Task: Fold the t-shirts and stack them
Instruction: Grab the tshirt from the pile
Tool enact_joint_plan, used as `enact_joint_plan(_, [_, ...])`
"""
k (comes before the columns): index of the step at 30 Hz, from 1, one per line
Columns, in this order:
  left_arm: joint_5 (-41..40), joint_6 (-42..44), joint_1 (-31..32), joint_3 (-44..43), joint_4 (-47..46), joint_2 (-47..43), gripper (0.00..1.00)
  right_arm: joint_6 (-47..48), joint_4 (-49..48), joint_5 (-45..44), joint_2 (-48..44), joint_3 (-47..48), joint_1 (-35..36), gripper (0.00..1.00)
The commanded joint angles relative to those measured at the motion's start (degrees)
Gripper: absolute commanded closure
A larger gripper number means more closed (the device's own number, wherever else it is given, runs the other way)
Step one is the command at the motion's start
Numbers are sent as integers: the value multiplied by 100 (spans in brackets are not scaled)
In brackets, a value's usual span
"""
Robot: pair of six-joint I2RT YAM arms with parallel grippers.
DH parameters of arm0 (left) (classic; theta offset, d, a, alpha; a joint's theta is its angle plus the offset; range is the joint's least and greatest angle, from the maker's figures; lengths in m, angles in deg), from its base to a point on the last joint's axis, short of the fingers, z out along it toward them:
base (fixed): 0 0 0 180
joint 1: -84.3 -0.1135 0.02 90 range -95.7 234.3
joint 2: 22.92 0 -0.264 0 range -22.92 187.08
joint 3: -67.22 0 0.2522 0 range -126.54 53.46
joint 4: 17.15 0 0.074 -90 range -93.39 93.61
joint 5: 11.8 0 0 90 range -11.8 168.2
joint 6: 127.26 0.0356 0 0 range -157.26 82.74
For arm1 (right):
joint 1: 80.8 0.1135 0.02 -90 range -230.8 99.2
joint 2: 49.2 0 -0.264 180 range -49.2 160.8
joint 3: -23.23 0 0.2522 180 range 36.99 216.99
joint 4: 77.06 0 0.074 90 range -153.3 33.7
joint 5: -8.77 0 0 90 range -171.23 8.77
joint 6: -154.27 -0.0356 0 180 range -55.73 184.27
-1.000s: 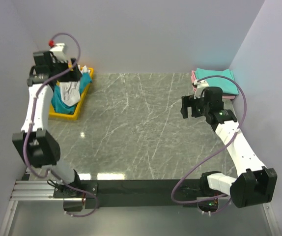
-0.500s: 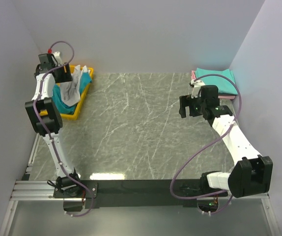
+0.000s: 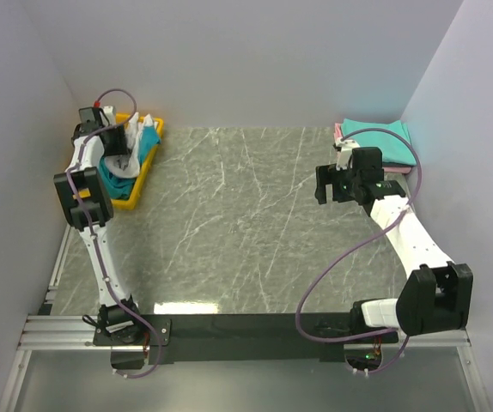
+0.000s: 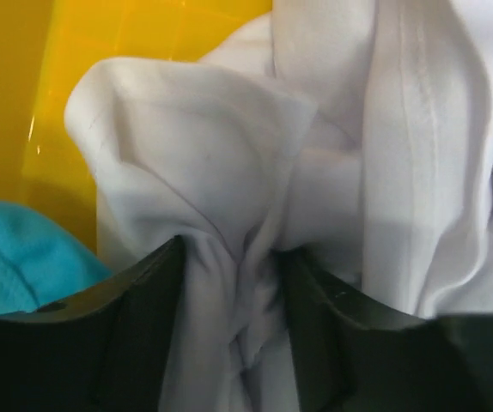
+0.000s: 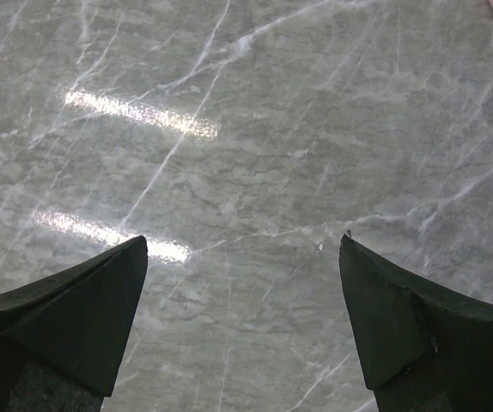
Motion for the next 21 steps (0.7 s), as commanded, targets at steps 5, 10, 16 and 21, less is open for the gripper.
enact_joint_plan(5, [-716,-126,-116,-814,-577,536,73,-56,-35,103,113,231,-81,2])
enact_joint_plan(10, [-1289,-592,-327,-1062,-813,626,100,-30,9,129,166,265,-99,2])
enact_joint_plan(16, [-166,-725,-574,-482,-1517,-418,100,-38,132,314,245,432,-108,2])
enact_joint_plan(21, [854,-848,-758,-350,-2009,-1342,91,-21,185,524,193,415,-108,2])
